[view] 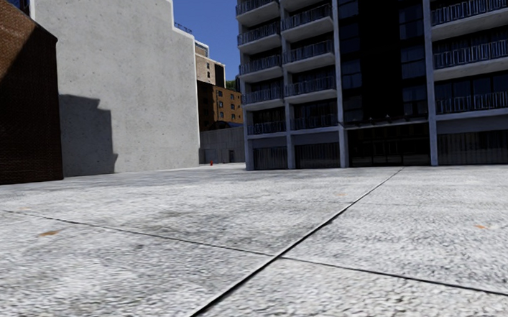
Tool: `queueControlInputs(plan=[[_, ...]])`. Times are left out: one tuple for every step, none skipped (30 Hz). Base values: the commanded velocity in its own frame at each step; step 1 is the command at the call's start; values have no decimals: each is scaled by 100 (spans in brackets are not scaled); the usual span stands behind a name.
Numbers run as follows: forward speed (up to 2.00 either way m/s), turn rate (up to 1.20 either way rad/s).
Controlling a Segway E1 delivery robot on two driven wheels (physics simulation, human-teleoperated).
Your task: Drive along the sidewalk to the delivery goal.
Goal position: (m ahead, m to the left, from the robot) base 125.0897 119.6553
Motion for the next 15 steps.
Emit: queueControlInputs(plan=[[200,18],[200,18],[200,21],[200,22],[200,22],[200,22],[200,23],[200,23],[200,21],[200,21],[200,8],[200,0],[200,0],[200,0],[200,0]])
